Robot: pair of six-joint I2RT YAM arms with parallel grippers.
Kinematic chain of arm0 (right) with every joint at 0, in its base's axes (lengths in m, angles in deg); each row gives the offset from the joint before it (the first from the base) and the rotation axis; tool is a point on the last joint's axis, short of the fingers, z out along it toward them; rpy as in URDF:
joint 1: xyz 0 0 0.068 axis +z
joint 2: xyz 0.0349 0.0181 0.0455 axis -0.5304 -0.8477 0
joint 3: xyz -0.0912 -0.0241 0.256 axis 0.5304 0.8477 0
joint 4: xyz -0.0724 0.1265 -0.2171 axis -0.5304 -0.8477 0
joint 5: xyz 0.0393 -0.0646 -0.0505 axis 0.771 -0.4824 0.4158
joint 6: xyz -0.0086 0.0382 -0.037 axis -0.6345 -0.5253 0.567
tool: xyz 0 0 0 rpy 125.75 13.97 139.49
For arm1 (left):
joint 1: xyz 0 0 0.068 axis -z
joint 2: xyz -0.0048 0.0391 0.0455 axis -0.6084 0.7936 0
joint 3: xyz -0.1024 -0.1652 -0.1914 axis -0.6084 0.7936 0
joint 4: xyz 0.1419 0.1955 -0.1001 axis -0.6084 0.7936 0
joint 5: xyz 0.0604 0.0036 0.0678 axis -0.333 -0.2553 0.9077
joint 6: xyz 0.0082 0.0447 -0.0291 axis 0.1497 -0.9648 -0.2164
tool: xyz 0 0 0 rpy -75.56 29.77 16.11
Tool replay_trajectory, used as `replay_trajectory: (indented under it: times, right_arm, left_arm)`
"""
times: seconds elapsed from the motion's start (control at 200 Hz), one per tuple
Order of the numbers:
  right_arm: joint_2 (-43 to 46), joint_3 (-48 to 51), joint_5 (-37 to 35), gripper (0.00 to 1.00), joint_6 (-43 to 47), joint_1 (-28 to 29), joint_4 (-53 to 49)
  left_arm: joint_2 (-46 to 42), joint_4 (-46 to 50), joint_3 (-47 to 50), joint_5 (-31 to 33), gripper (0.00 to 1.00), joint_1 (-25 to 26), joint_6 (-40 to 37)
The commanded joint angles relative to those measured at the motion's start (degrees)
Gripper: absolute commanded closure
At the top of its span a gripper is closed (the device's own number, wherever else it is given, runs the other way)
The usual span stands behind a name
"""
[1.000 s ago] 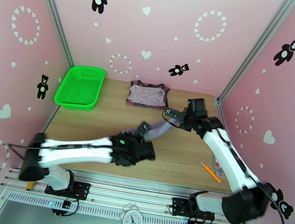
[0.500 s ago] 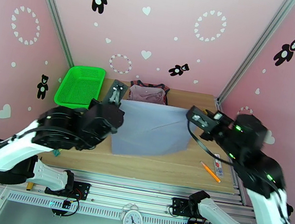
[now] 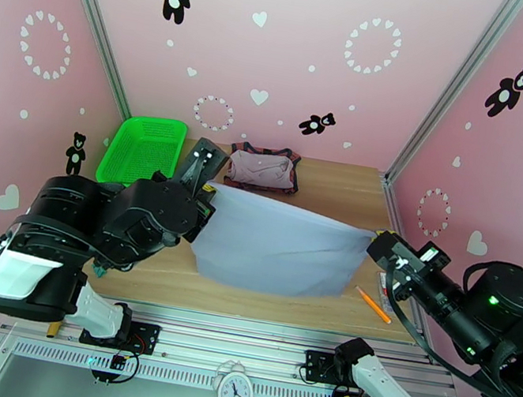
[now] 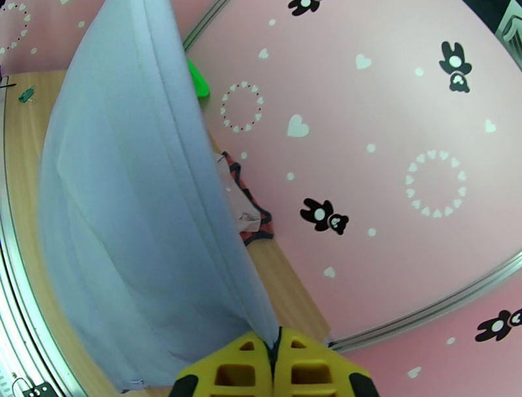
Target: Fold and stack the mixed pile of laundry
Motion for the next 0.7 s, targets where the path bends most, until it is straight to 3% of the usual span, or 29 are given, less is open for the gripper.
replay_trajectory:
  times: [0.0, 0.115, 0.18, 0.265, 0.405, 0.551, 0.696]
  right_arm:
    - [-0.6, -1.1, -4.9, 1.00, -2.0, -0.7, -4.9]
    - [-4.0, 2.4, -7.1, 1.00, -2.9, -0.6, -5.5]
    - [-5.8, 6.7, -8.8, 1.00, -3.7, -0.7, -3.6]
    - [-8.7, 12.5, -11.0, 1.00, -4.4, -0.7, 0.2]
    - [-15.7, 19.7, -15.0, 1.00, -4.9, -0.7, 7.1]
    - [-25.0, 24.2, -17.1, 1.00, -4.3, -2.6, 16.6]
    - [-34.5, 24.1, -16.8, 1.00, -3.6, -6.6, 26.3]
  left_arm:
    - [-1.4, 13.2, -0.4, 3.1, 1.00, -0.4, 3.4]
    - [-2.8, 13.1, 3.8, 5.0, 1.00, -0.8, 4.6]
    - [-4.2, 11.2, 8.3, 4.5, 1.00, -3.7, 4.0]
    - [-7.5, 2.7, 18.8, -0.7, 1.00, -11.7, -0.8]
    - [-10.7, -17.0, 40.0, -15.2, 1.00, -28.7, -10.7]
    - [-2.1, -30.6, 49.5, -22.0, 1.00, -39.6, -16.1]
    - [10.9, -37.9, 45.2, -24.9, 1.00, -45.9, -19.7]
